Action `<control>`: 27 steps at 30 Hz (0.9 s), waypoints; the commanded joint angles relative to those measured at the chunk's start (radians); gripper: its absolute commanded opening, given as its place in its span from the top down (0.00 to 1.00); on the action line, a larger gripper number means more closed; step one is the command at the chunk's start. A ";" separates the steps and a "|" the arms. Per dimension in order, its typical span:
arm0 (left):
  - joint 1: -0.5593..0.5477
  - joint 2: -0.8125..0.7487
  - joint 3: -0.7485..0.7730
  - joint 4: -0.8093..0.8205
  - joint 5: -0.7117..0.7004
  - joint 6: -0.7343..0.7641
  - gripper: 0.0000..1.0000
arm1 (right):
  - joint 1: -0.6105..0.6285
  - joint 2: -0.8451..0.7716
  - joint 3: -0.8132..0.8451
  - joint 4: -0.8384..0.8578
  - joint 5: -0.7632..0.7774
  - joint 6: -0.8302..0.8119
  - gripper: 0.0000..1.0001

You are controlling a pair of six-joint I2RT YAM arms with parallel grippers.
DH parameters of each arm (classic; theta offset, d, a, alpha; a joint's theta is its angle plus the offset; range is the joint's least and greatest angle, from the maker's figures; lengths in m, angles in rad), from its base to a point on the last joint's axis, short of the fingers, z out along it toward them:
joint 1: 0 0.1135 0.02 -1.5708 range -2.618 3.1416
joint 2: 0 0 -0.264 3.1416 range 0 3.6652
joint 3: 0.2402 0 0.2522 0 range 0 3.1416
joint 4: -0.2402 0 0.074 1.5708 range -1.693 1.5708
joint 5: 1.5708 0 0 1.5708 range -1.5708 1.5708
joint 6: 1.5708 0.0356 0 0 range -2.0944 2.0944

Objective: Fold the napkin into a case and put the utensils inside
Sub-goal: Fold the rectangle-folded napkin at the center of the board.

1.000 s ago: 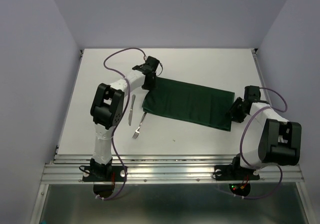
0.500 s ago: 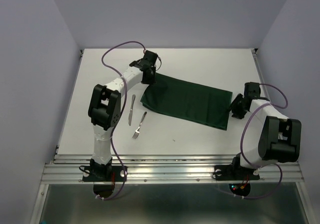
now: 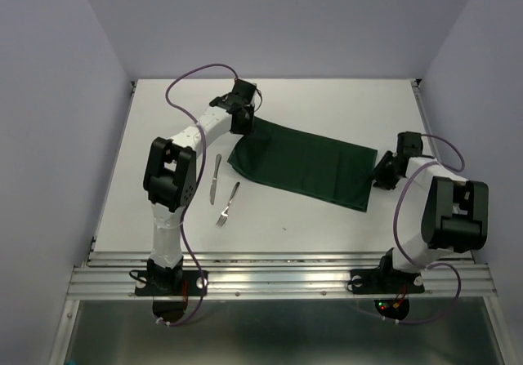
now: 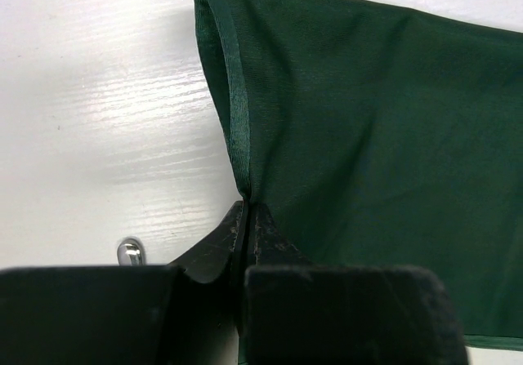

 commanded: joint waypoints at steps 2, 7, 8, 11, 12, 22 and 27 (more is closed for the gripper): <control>0.005 -0.063 0.071 0.000 0.011 0.036 1.00 | 0.058 0.051 0.026 0.066 -0.022 -0.019 0.71; 0.010 -0.085 0.084 -0.013 0.023 0.062 1.00 | 0.109 0.057 -0.003 0.092 0.002 0.023 0.89; 0.010 -0.091 0.091 -0.020 0.020 0.068 1.00 | 0.136 0.059 -0.005 0.098 0.005 0.029 0.92; 0.010 -0.097 0.106 -0.034 0.012 0.084 1.00 | 0.171 0.062 -0.014 0.113 0.010 0.056 0.93; 0.010 -0.097 0.118 -0.045 0.015 0.087 1.00 | 0.200 0.062 -0.014 0.116 0.013 0.073 0.93; -0.034 -0.125 0.167 -0.083 0.117 0.041 1.00 | 0.300 0.077 -0.034 0.155 0.030 0.156 0.94; -0.103 -0.111 0.184 -0.092 0.161 -0.028 1.00 | 0.310 0.077 -0.029 0.158 0.039 0.169 0.94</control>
